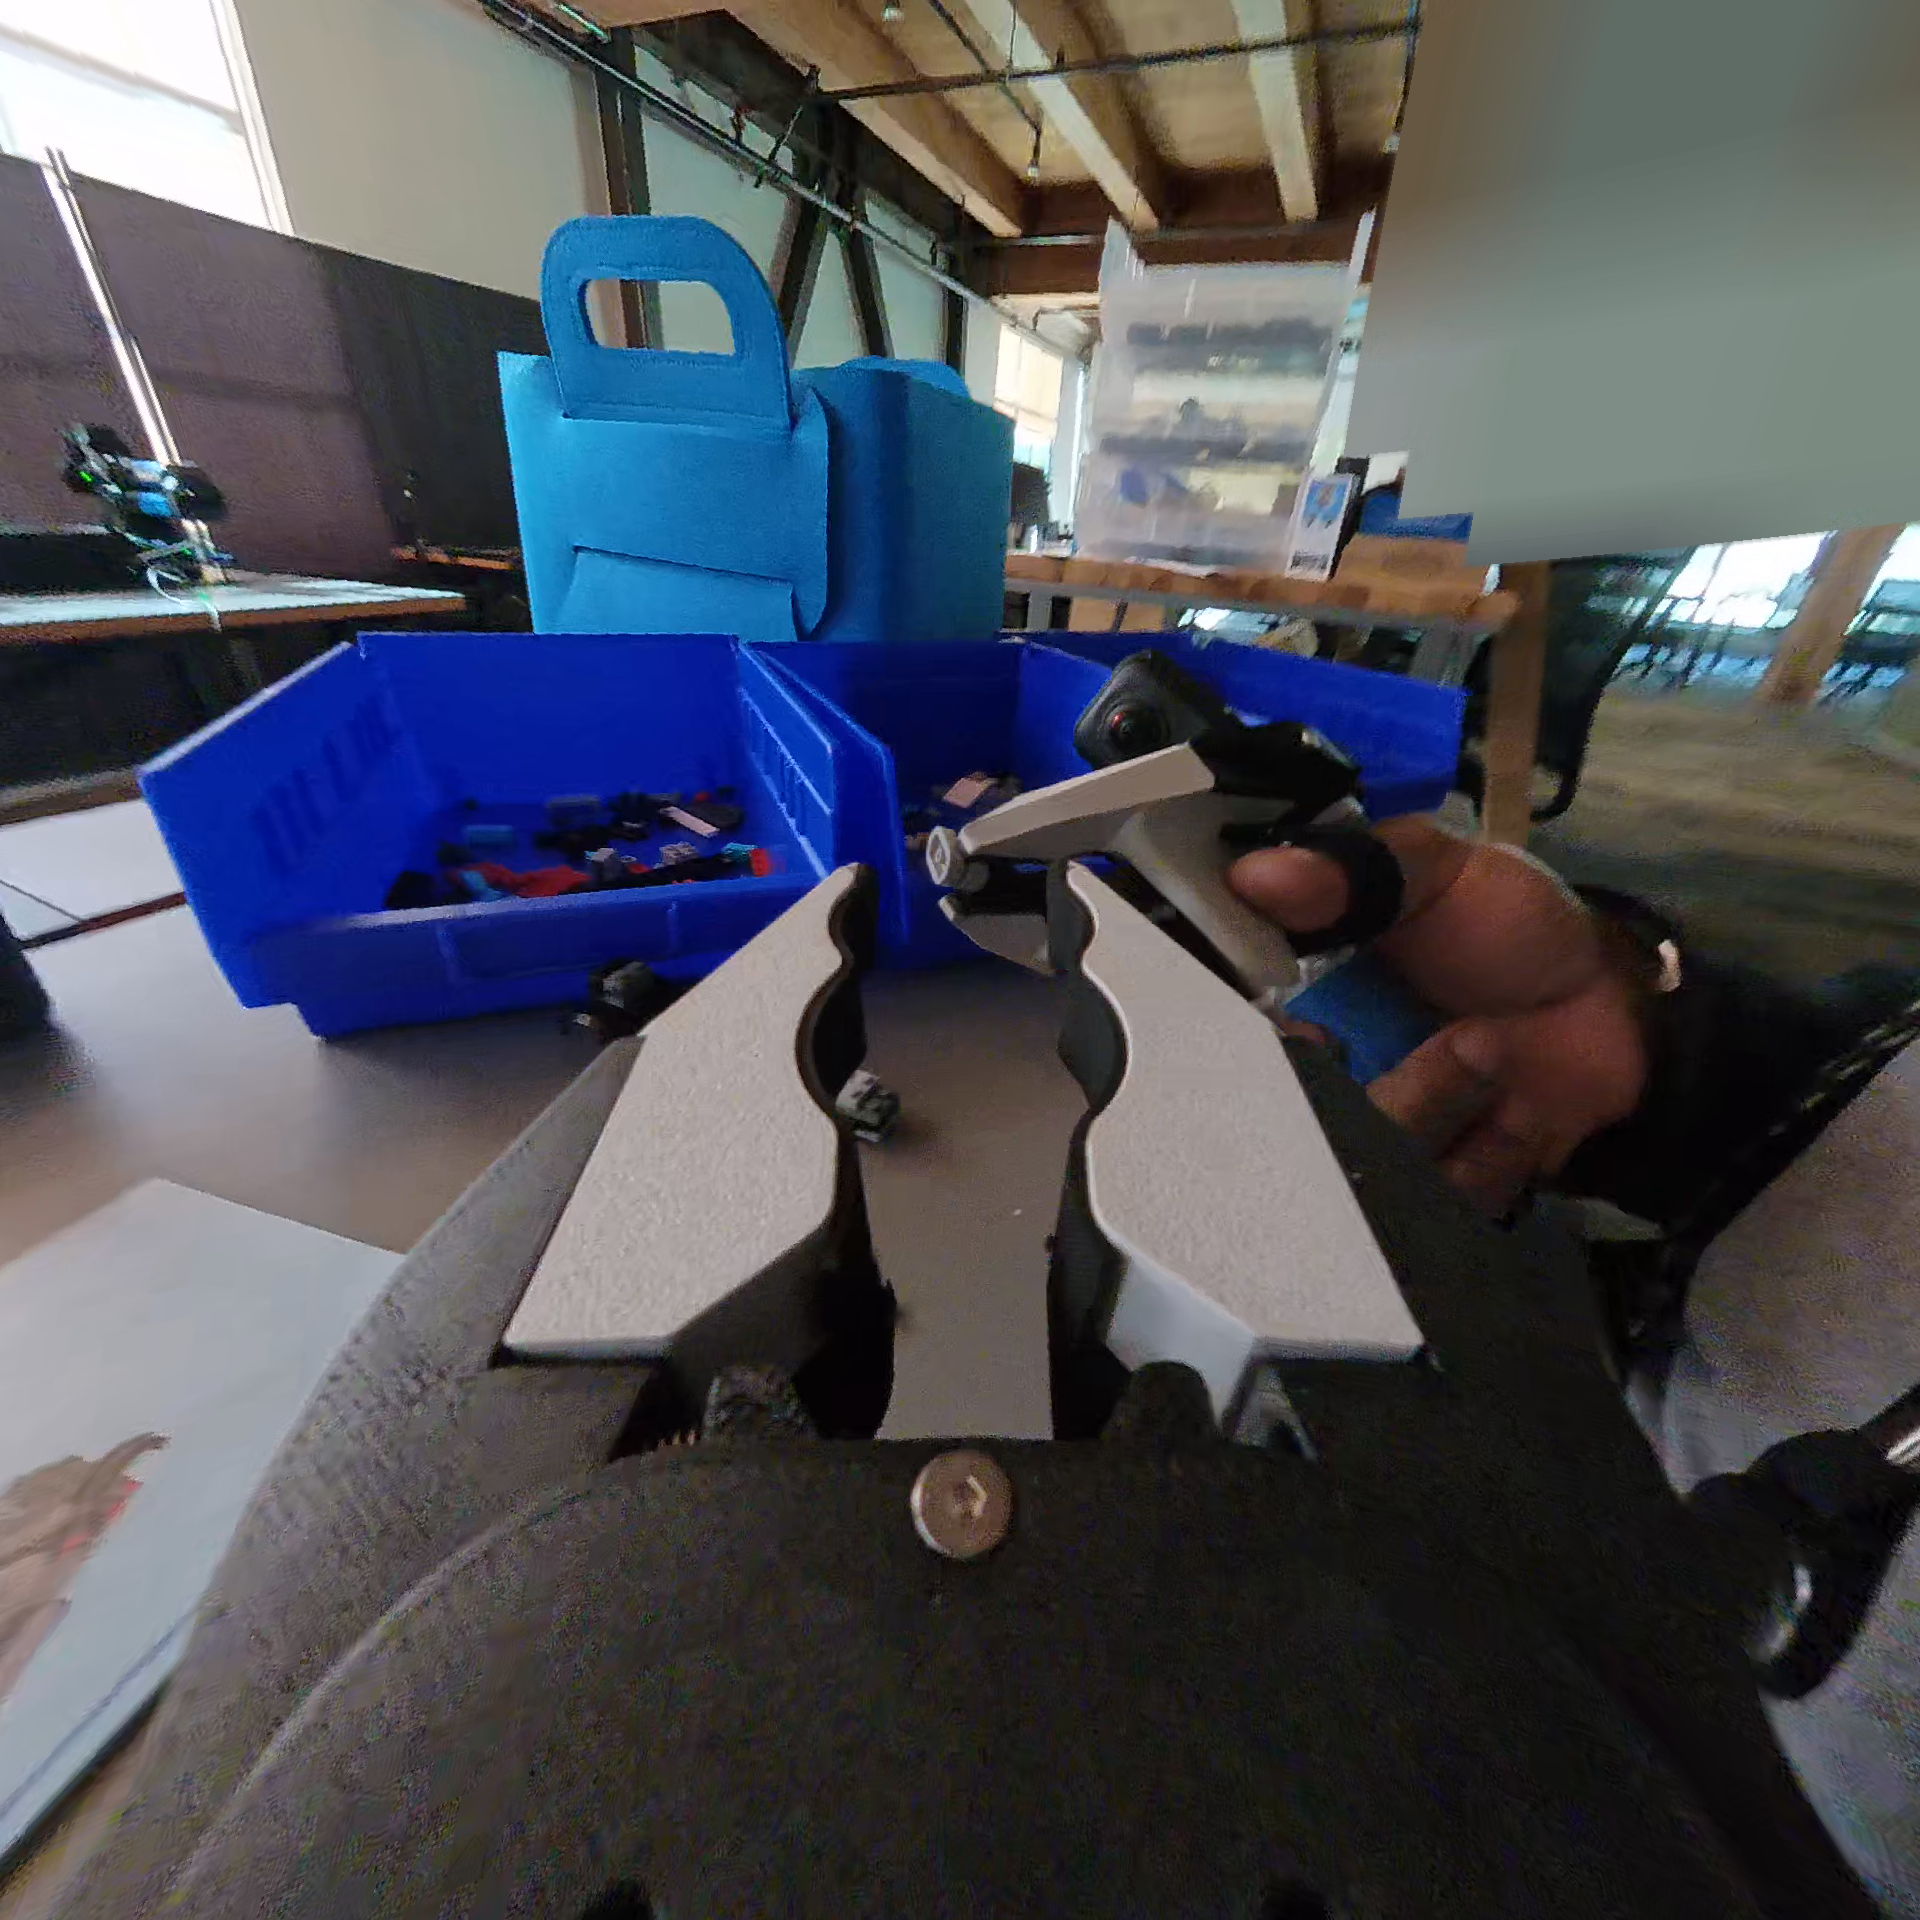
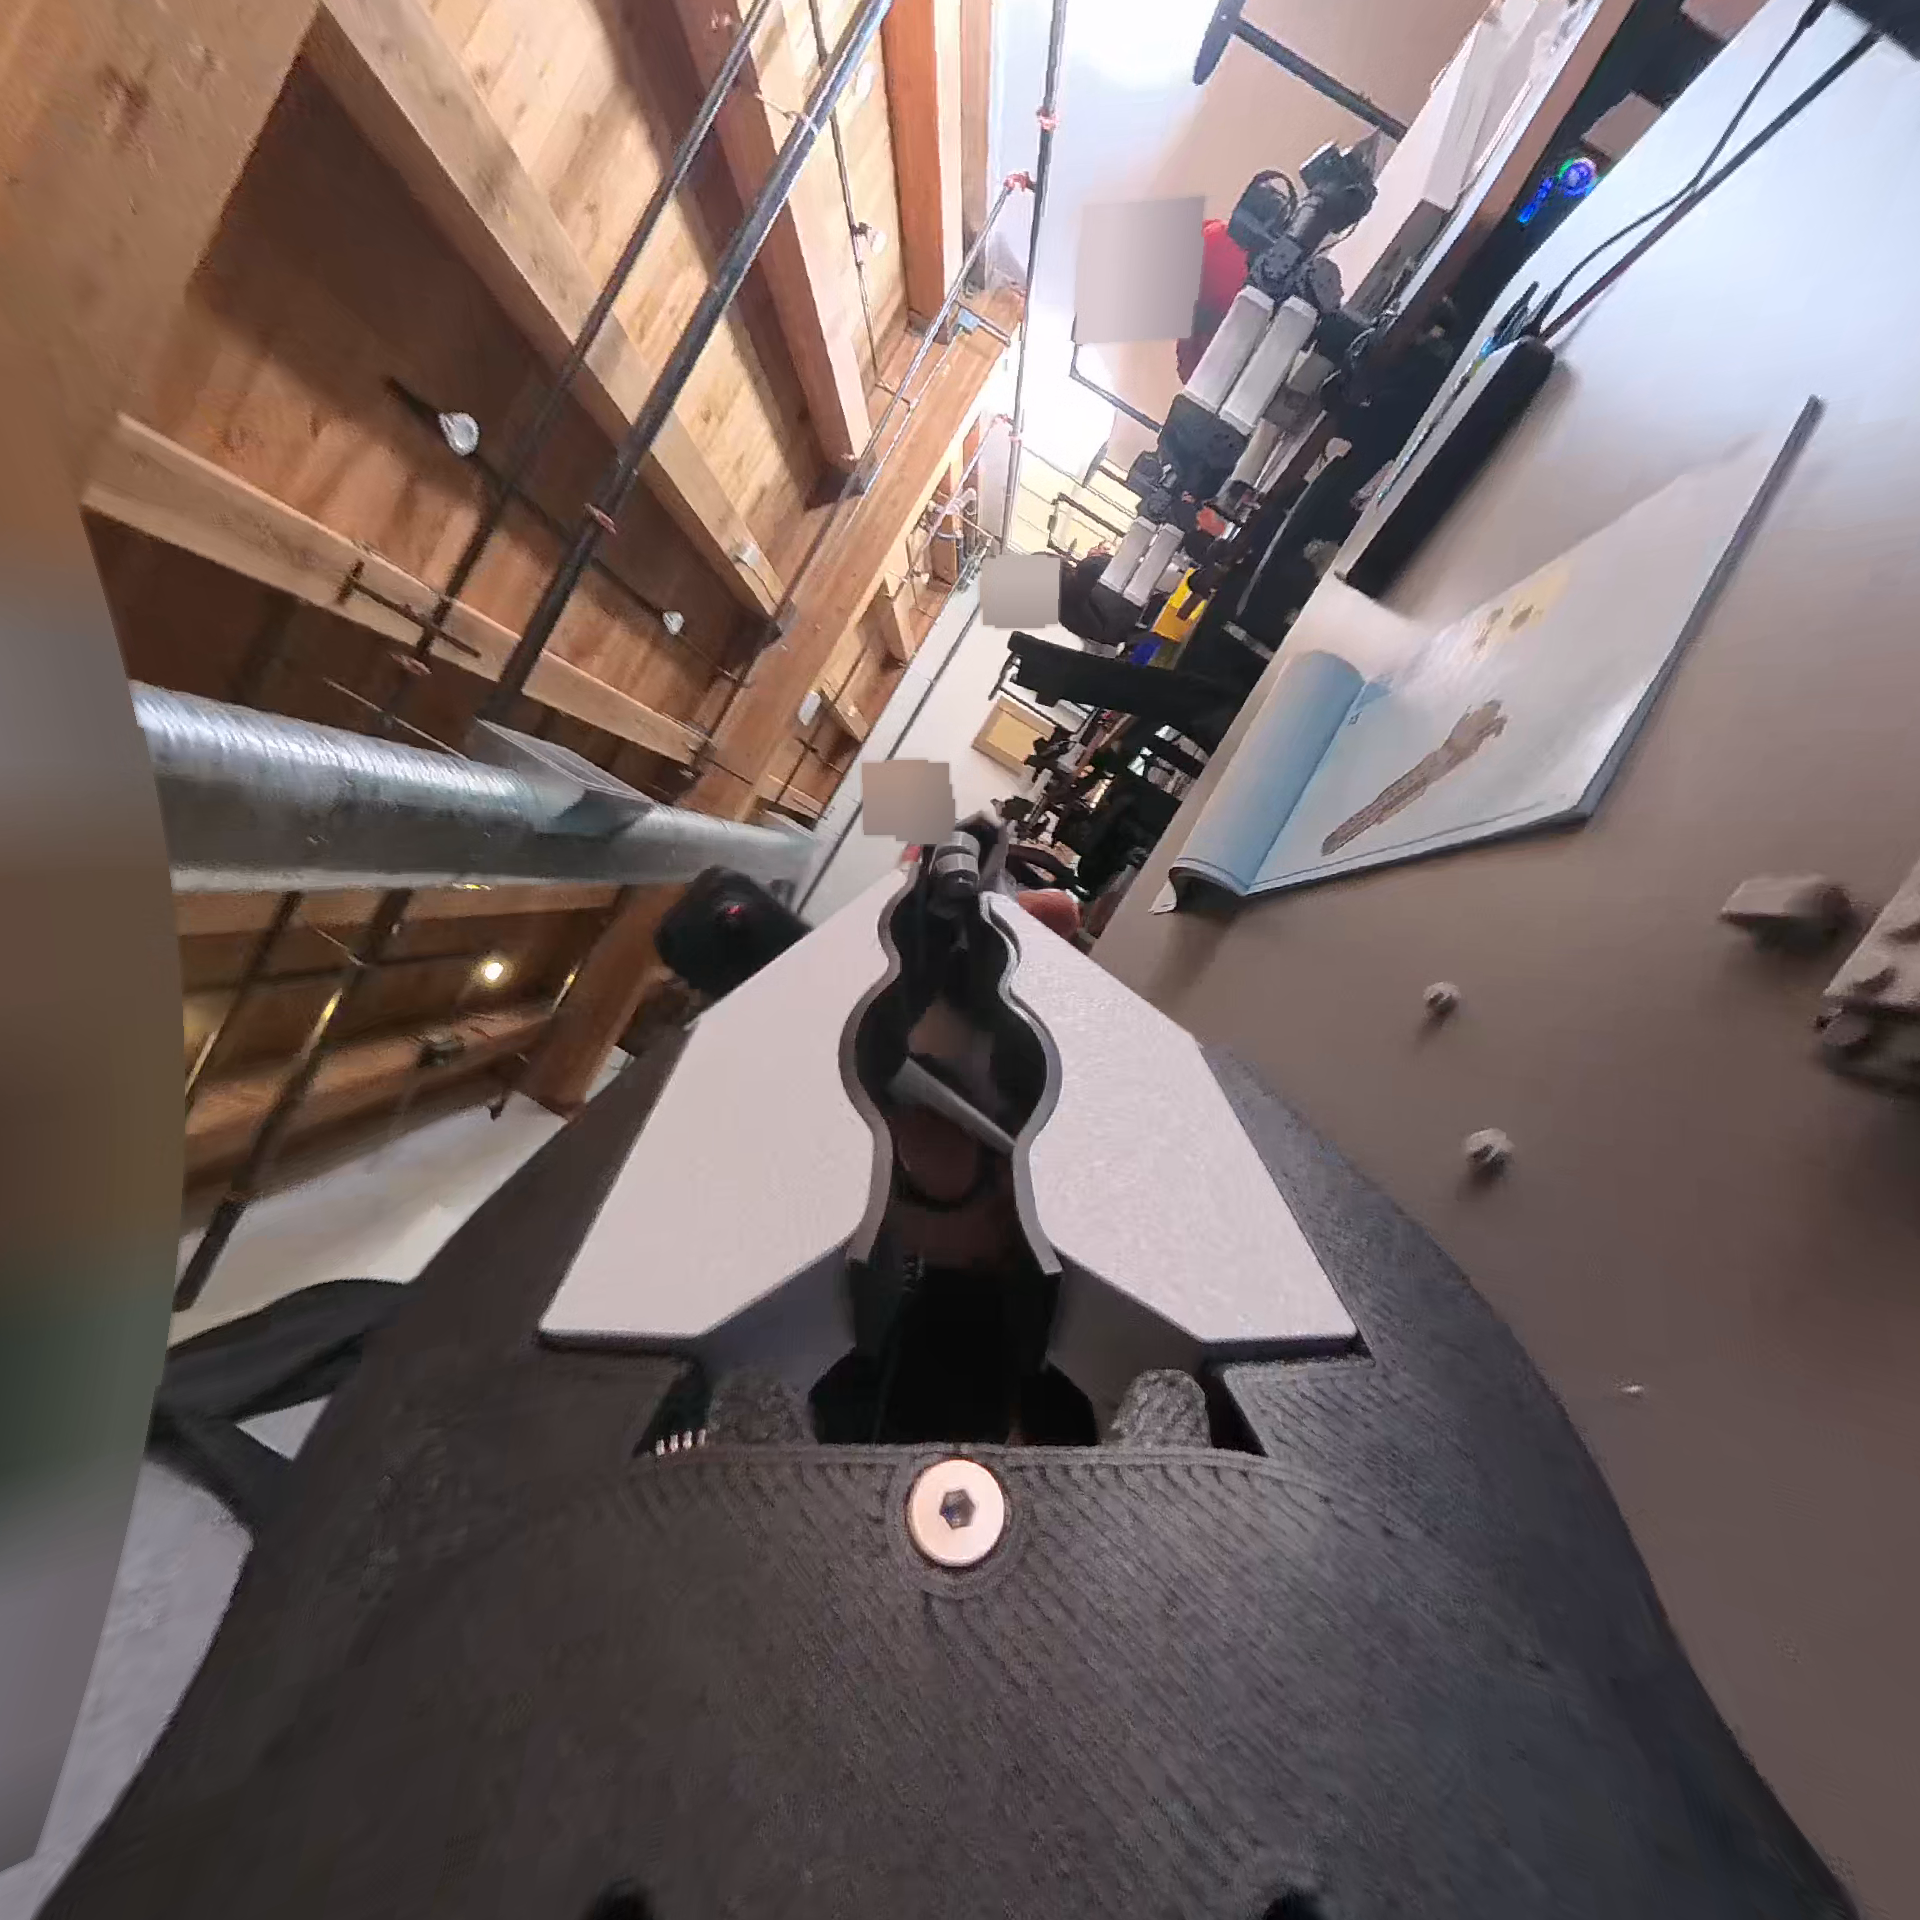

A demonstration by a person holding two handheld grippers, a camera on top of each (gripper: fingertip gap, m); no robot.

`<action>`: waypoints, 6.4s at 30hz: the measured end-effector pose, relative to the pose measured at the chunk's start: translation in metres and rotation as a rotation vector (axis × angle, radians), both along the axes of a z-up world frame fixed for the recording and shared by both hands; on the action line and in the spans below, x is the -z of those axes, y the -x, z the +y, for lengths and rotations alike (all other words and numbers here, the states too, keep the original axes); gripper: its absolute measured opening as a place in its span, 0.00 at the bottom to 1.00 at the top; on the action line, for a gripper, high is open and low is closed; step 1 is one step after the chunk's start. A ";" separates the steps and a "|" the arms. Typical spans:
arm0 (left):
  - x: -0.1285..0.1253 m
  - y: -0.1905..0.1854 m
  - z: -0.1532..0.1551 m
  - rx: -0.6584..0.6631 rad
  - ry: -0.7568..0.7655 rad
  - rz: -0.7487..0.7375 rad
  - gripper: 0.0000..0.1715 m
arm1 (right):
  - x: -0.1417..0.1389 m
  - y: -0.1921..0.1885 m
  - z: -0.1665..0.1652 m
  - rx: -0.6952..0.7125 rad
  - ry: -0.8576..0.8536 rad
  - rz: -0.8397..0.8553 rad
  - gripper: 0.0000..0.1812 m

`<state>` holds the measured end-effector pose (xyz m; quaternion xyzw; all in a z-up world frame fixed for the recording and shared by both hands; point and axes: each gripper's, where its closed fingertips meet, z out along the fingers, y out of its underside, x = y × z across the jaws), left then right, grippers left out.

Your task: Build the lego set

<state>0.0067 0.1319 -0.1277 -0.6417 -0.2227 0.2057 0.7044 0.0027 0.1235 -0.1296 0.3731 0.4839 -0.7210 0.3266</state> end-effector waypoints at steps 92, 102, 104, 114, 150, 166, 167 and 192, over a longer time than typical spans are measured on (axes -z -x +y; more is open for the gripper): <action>-0.005 -0.065 0.015 0.651 -0.404 -0.529 0.06 | -0.011 -0.066 0.015 0.074 -0.411 1.557 0.05; 0.006 -0.060 0.018 0.618 -0.326 -0.547 0.06 | 0.001 -0.060 0.015 0.022 -0.451 1.462 0.04; 0.015 -0.055 0.018 0.585 -0.295 -0.601 0.06 | 0.010 -0.056 0.015 -0.002 -0.495 1.435 0.04; 0.061 -0.046 0.010 0.436 -0.045 -0.783 0.06 | 0.054 -0.042 0.020 -0.143 -0.697 1.338 0.04; 0.124 0.062 0.012 0.156 0.707 -0.497 0.17 | 0.054 0.004 0.050 -0.008 -0.780 1.130 0.04; 0.125 0.054 0.015 0.223 0.759 -0.414 0.15 | 0.052 0.004 0.054 -0.003 -0.763 1.117 0.04; 0.127 0.055 0.016 0.225 0.768 -0.405 0.14 | 0.052 0.004 0.054 -0.002 -0.762 1.117 0.04; 0.086 -0.018 0.028 0.345 0.638 -0.115 0.04 | 0.063 -0.020 0.036 -0.174 -0.774 1.123 0.04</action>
